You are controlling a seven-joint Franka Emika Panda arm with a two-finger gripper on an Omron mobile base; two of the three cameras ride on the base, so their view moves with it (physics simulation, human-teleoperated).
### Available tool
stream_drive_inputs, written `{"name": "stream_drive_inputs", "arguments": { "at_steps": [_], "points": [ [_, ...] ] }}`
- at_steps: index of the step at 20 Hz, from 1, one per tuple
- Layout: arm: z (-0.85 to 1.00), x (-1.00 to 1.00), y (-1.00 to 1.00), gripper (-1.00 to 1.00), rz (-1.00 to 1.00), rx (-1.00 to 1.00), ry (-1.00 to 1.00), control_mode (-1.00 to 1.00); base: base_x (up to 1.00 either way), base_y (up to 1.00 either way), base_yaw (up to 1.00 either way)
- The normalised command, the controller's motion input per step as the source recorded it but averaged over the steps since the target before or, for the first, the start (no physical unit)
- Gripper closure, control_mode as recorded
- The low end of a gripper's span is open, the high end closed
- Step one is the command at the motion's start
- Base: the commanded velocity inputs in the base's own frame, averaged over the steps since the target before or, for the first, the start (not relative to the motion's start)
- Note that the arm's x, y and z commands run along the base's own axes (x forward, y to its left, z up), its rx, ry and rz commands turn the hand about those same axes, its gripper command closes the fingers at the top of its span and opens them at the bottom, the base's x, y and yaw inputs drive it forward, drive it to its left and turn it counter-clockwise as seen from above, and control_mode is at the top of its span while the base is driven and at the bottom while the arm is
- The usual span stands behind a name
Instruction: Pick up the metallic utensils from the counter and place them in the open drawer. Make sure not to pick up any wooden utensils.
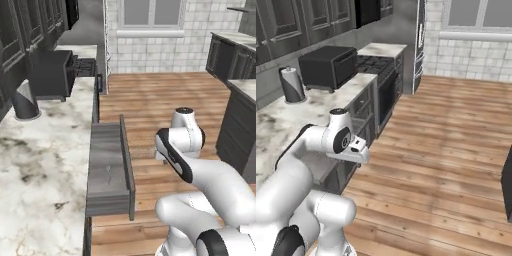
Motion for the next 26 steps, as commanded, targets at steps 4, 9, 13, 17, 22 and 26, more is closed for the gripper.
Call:
{"name": "stream_drive_inputs", "arguments": {
  "at_steps": [4,9,13,17,22,26],
  "points": [
    [0.0,0.0,0.0,-1.0,0.0,0.0,0.0,1.0,-0.49,-0.98,-0.02],
    [0.0,0.0,0.0,-1.0,0.0,0.0,0.0,1.0,-0.25,-1.0,-0.2],
    [0.0,0.0,0.0,-1.0,0.0,0.0,0.0,1.0,-0.05,-1.0,-0.3],
    [0.0,0.0,0.0,-1.0,0.0,0.0,0.0,1.0,0.03,-1.0,-0.29],
    [0.0,0.0,0.0,-1.0,0.0,0.0,0.0,1.0,0.18,-1.0,-0.13],
    [0.0,0.0,0.0,-1.0,0.0,0.0,0.0,1.0,0.14,-1.0,-0.12]
  ]
}}
